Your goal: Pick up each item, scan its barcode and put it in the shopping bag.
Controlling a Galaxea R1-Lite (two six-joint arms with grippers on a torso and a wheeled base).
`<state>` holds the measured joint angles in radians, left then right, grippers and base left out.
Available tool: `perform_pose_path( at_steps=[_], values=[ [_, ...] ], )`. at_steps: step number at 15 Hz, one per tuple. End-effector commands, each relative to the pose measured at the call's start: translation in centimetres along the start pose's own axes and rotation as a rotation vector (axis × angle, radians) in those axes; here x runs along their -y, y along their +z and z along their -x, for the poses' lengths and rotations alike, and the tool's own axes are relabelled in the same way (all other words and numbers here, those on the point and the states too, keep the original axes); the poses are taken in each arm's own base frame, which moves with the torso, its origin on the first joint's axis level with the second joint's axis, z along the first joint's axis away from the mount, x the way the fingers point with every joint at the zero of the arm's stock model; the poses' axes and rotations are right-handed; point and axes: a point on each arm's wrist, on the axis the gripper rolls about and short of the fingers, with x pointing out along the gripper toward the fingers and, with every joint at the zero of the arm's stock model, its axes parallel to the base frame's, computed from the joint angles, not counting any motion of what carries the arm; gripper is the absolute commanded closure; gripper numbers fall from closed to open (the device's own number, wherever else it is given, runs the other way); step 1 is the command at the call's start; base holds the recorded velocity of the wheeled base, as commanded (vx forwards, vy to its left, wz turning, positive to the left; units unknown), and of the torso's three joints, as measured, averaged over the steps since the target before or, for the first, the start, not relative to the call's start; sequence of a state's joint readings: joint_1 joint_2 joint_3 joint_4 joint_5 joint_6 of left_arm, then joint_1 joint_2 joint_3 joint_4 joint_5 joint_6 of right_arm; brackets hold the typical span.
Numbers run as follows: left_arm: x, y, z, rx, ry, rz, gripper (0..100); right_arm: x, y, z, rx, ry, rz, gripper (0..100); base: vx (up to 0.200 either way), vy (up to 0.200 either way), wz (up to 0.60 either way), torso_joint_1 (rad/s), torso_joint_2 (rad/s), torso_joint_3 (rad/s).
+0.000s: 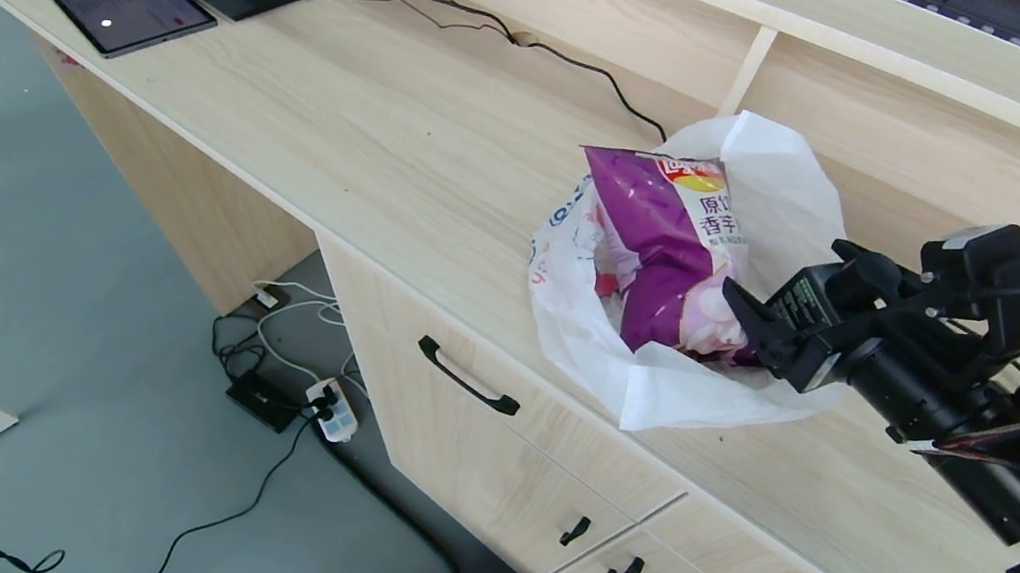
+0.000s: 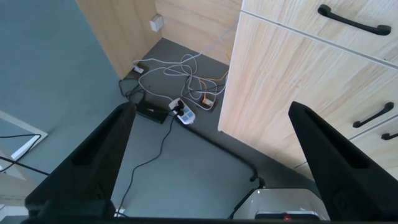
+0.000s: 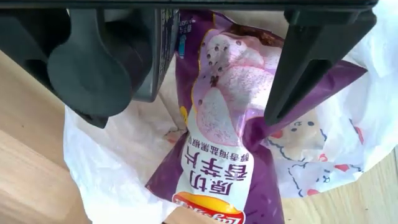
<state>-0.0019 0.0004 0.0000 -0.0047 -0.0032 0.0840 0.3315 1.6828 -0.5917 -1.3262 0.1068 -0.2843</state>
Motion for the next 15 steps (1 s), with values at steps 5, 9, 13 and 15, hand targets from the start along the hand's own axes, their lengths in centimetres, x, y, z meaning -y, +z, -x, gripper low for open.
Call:
perform_pose_path(
  at_steps=[5,9,13,15],
  values=[
    [0.0,0.0,0.0,0.002,-0.001,-0.002,0,-0.2,-0.8,-1.8,0.000,0.005,-0.005,0,0.000,0.000,0.00,0.000,0.00,0.000],
    [0.0,0.0,0.0,0.000,0.001,-0.002,0,0.0,-0.3,-3.5,0.045,-0.005,-0.004,0,0.000,0.000,0.00,0.000,0.00,0.000],
    [0.0,0.0,0.0,0.000,-0.001,-0.002,0,-0.8,0.7,-4.0,0.087,0.017,-0.008,0,0.000,0.000,0.00,0.000,0.00,0.000],
    [0.0,0.0,0.0,0.002,0.001,0.000,0,-1.6,0.8,-3.9,0.084,0.039,-0.016,0,0.000,0.000,0.00,0.000,0.00,0.000]
  ],
)
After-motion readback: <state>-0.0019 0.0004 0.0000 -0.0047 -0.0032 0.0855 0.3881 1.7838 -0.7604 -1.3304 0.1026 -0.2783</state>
